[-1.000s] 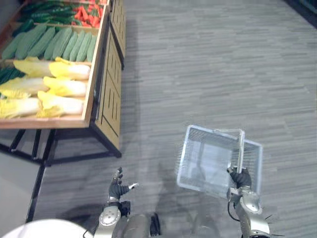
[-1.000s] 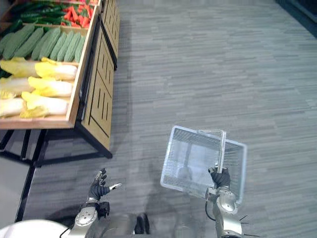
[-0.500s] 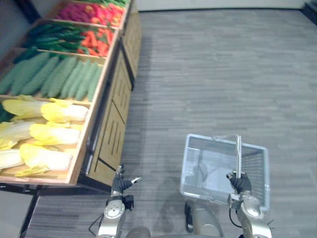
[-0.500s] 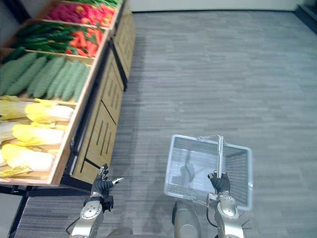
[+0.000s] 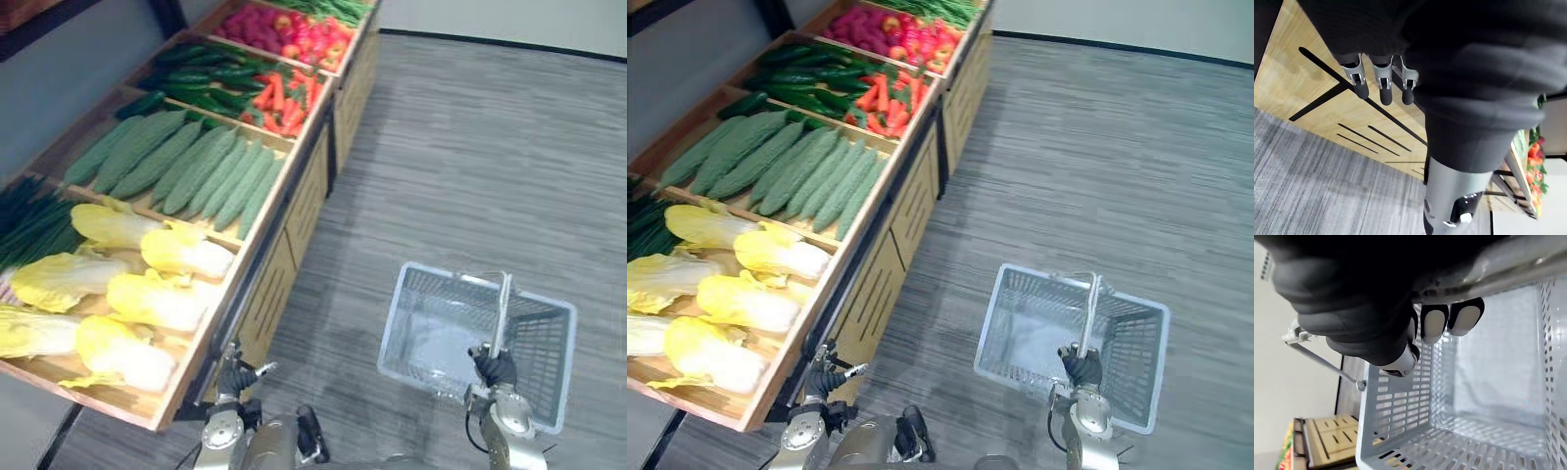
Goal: Pick vegetable in the basket
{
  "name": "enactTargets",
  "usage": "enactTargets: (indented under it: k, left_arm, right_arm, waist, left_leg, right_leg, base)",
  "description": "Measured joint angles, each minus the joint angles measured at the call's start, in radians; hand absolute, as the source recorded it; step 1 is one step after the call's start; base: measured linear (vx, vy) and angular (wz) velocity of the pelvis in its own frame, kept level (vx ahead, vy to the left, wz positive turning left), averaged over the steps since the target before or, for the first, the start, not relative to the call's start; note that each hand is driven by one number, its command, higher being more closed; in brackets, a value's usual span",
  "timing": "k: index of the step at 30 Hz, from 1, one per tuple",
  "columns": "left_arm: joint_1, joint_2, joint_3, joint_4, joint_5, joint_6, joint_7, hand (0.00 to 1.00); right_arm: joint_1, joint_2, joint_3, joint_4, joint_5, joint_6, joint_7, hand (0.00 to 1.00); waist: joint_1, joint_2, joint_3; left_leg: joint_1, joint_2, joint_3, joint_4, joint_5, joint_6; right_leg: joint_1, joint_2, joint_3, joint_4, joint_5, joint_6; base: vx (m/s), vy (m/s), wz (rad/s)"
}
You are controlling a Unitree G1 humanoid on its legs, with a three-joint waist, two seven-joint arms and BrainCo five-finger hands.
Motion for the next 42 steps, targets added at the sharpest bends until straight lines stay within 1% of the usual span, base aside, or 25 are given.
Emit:
enactTargets:
  k: [1,2,3,4,5,6,7,8,9,12,14,16,18,19,20,21,22,23,24,27,31,34,37,39,42]
  left_arm:
    - [0.028,-0.007,-0.004,-0.001,0.0,0.001,0.002,0.0]
    - [0.038,-0.011,-0.004,-0.002,0.0,0.002,0.003,0.0]
    - [0.048,-0.015,-0.001,-0.006,0.0,0.007,0.004,0.0]
    - [0.048,-0.023,-0.001,-0.008,-0.001,0.008,0.005,0.0]
    - [0.048,-0.022,-0.001,-0.013,-0.001,0.007,0.005,0.0]
    - [0.055,-0.007,-0.001,-0.038,-0.001,0.006,0.004,0.0]
    - [0.048,-0.021,0.002,-0.04,-0.001,0.007,0.004,0.0]
    - [0.049,-0.03,0.003,-0.044,-0.001,0.007,0.003,0.0]
    - [0.047,-0.043,0.002,-0.052,-0.001,0.006,0.003,0.0]
    - [0.031,-0.053,0.002,-0.063,-0.001,0.005,0.001,0.0]
    - [0.026,-0.053,0.004,-0.103,-0.002,0.004,0.001,0.0]
    - [0.024,-0.053,0.004,-0.118,-0.002,0.004,0.0,0.0]
    - [0.023,-0.051,0.009,-0.123,-0.003,0.004,0.001,0.0]
    - [0.023,-0.05,0.01,-0.123,-0.003,0.004,0.001,0.0]
    - [0.023,-0.05,0.01,-0.123,-0.003,0.004,0.0,0.0]
    - [0.024,-0.049,0.011,-0.123,-0.002,0.004,-0.002,0.0]
    - [0.023,-0.048,0.023,-0.119,-0.001,0.004,-0.01,0.0]
    - [0.022,-0.047,0.032,-0.115,-0.001,0.004,-0.016,0.0]
    - [0.02,-0.037,0.043,-0.109,-0.001,0.004,-0.018,0.0]
    - [0.006,0.004,0.049,-0.106,-0.001,0.004,-0.018,0.0]
    - [-0.003,0.029,0.1,-0.13,-0.004,0.002,-0.016,0.0]
    - [0.005,0.041,0.15,-0.218,-0.035,0.0,-0.004,0.0]
    - [0.013,0.039,0.174,-0.302,-0.059,-0.004,0.017,0.0]
    - [0.02,0.038,0.185,-0.382,-0.059,-0.022,0.032,0.0]
    - [0.019,0.039,0.184,-0.443,-0.056,-0.025,0.04,0.0]
  right_arm:
    - [0.006,0.002,0.006,-0.004,0.0,0.0,0.013,1.0]
    - [0.009,0.005,0.007,-0.011,0.0,0.0,0.015,1.0]
    - [0.021,0.014,0.007,-0.037,0.0,0.0,0.016,1.0]
    - [0.044,0.023,0.008,-0.073,0.001,-0.001,0.016,1.0]
    - [0.059,0.027,0.008,-0.09,0.002,-0.004,0.016,1.0]
    - [0.097,0.037,0.008,-0.126,0.002,-0.012,0.014,1.0]
    - [0.126,0.035,0.01,-0.128,0.003,-0.02,0.014,1.0]
    - [0.133,0.027,0.009,-0.119,0.003,-0.018,0.013,1.0]
    - [0.132,0.02,0.005,-0.126,0.004,-0.018,0.016,1.0]
    - [0.14,0.022,0.008,-0.136,0.005,-0.018,0.017,1.0]
    - [0.157,0.034,0.0,-0.137,0.027,-0.018,0.013,1.0]
    - [0.178,0.04,-0.023,-0.137,0.035,-0.018,0.012,1.0]
    - [0.206,0.041,-0.049,-0.136,0.047,-0.017,0.011,1.0]
    - [0.206,0.041,-0.052,-0.136,0.05,-0.016,0.01,1.0]
    - [0.207,0.042,-0.057,-0.135,0.054,-0.015,0.01,1.0]
    - [0.206,0.048,-0.06,-0.123,0.054,-0.015,0.01,1.0]
    - [0.2,0.052,-0.065,-0.104,0.054,-0.015,0.011,1.0]
    - [0.195,0.054,-0.064,-0.095,0.054,-0.015,0.012,1.0]
    - [0.182,0.056,-0.053,-0.07,0.053,-0.015,0.013,1.0]
    - [0.157,0.062,-0.033,-0.027,0.051,-0.015,0.015,1.0]
    - [0.137,0.052,-0.049,0.01,0.05,-0.015,0.016,1.0]
    - [0.134,0.037,-0.05,0.019,0.049,-0.015,0.016,1.0]
    - [0.138,0.029,-0.058,0.019,0.048,-0.015,0.015,1.0]
    - [0.148,0.029,-0.07,0.019,0.042,-0.015,0.015,1.0]
    - [0.159,0.015,-0.078,0.018,0.041,-0.015,0.014,1.0]
  waist:
    - [0.001,0.006,0.001]
    - [0.002,0.009,0.003]
    - [0.006,0.018,0.006]
    - [0.002,0.026,0.003]
    - [-0.003,0.026,0.001]
    - [-0.007,0.0,-0.005]
    - [0.002,-0.01,-0.004]
    - [0.024,-0.002,-0.009]
    - [0.053,0.016,-0.018]
    - [0.049,0.037,-0.029]
    - [0.049,0.034,-0.028]
    - [0.048,0.03,-0.027]
    - [0.046,0.02,-0.025]
    - [0.046,0.018,-0.024]
    - [0.046,0.015,-0.025]
    - [0.047,0.009,-0.028]
    - [0.046,0.003,-0.034]
    - [0.047,0.007,-0.042]
    - [0.046,-0.002,-0.053]
    - [0.045,-0.015,-0.065]
    - [0.031,-0.006,-0.069]
    - [0.021,0.002,-0.073]
    - [0.021,0.008,-0.075]
    - [0.019,0.01,-0.075]
    - [0.02,0.017,-0.076]
  left_leg:
    - [0.031,0.005,-0.037,-0.015,0.001,-0.001]
    - [0.046,0.009,-0.064,-0.024,0.001,-0.001]
    - [0.068,0.025,-0.113,-0.034,0.002,-0.006]
    - [0.066,0.045,-0.177,-0.027,0.003,-0.024]
    - [0.059,0.052,-0.203,-0.014,0.001,-0.042]
    - [0.045,0.036,-0.231,0.015,-0.022,-0.107]
    - [0.044,0.053,-0.27,0.037,-0.07,-0.152]
    - [0.042,0.067,-0.285,0.042,-0.07,-0.156]
    - [0.03,0.087,-0.312,0.049,-0.068,-0.16]
    - [-0.005,0.11,-0.366,0.02,-0.018,-0.202]
    - [-0.018,0.131,-0.336,-0.034,0.043,-0.209]
    - [-0.021,0.155,-0.266,-0.054,0.069,-0.203]
    - [-0.01,0.187,-0.091,-0.077,0.087,-0.174]
    - [-0.005,0.198,-0.051,-0.083,0.094,-0.167]
    - [0.004,0.204,-0.009,-0.094,0.107,-0.174]
    - [0.011,0.2,0.003,-0.111,0.121,-0.198]
    - [0.013,0.195,0.001,-0.122,0.128,-0.208]
    - [0.015,0.194,0.0,-0.131,0.134,-0.215]
    - [0.014,0.191,0.003,-0.148,0.144,-0.219]
    - [0.019,0.176,0.007,-0.208,0.18,-0.211]
    - [0.04,0.142,-0.008,-0.296,0.235,-0.203]
    - [0.048,0.132,-0.039,-0.354,0.277,-0.202]
    - [0.045,0.129,-0.07,-0.375,0.294,-0.201]
    - [0.043,0.124,-0.101,-0.383,0.297,-0.201]
    - [0.042,0.124,-0.127,-0.389,0.3,-0.205]
  right_leg:
    - [-0.064,0.033,0.027,-0.021,-0.044,-0.018]
    - [-0.097,0.056,0.044,-0.046,-0.062,-0.033]
    - [-0.159,0.111,0.107,-0.111,-0.09,-0.045]
    - [-0.208,0.174,0.193,-0.216,-0.088,-0.038]
    - [-0.214,0.199,0.241,-0.289,-0.079,-0.026]
    - [-0.197,0.204,0.344,-0.469,-0.011,-0.007]
    - [-0.194,0.202,0.319,-0.438,0.038,-0.029]
    - [-0.191,0.206,0.302,-0.426,0.022,-0.043]
    - [-0.192,0.207,0.252,-0.409,-0.002,-0.063]
    - [-0.163,0.176,0.106,-0.418,-0.033,-0.099]
    - [-0.119,0.141,-0.017,-0.451,-0.042,-0.118]
    - [-0.092,0.119,-0.08,-0.467,-0.042,-0.121]
    - [-0.065,0.085,-0.138,-0.482,-0.042,-0.122]
    - [-0.061,0.079,-0.144,-0.484,-0.042,-0.121]
    - [-0.057,0.072,-0.148,-0.487,-0.041,-0.119]
    - [-0.056,0.066,-0.144,-0.49,-0.039,-0.107]
    - [-0.056,0.066,-0.132,-0.503,-0.029,-0.096]
    - [-0.055,0.068,-0.127,-0.514,-0.02,-0.092]
    - [-0.055,0.081,-0.119,-0.545,0.001,-0.089]
    - [-0.056,0.097,-0.092,-0.599,0.039,-0.082]
    - [-0.057,0.099,-0.074,-0.628,0.059,-0.086]
    - [-0.058,0.099,-0.082,-0.63,0.06,-0.087]
    - [-0.057,0.099,-0.093,-0.625,0.055,-0.087]
    - [-0.054,0.1,-0.087,-0.608,0.01,-0.073]
    - [-0.048,0.116,-0.072,-0.607,0.0,-0.075]
  base:
    - [0.44,-0.16,0.98]
    - [0.42,-0.199,1.04]
    - [0.38,-0.254,1.34]
    - [0.41,-0.356,1.55]
    - [0.31,-0.319,2.06]
    - [0.34,-0.415,2.22]
    - [0.22,-0.272,1.94]
    - [0.26,-0.419,1.23]
    - [0.11,-0.209,0.74]
    - [0.15,-0.342,1.54]
    - [0.06,-0.221,1.65]
    - [0.04,-0.155,1.17]
    - [0.0,-0.044,0.78]
    - [-0.02,0.028,0.42]
    - [-0.04,0.068,0.2]
    - [-0.06,0.117,0.09]
    - [-0.05,0.117,-0.04]
    - [-0.04,0.125,-0.16]
    - [-0.02,0.095,-0.21]
    - [-0.01,0.078,-0.06]
    - [0.02,0.059,0.1]
    - [0.0,-0.02,0.26]
    - [-0.03,-0.031,0.3]
    - [-0.07,-0.051,0.4]
    - [-0.02,-0.05,0.26]
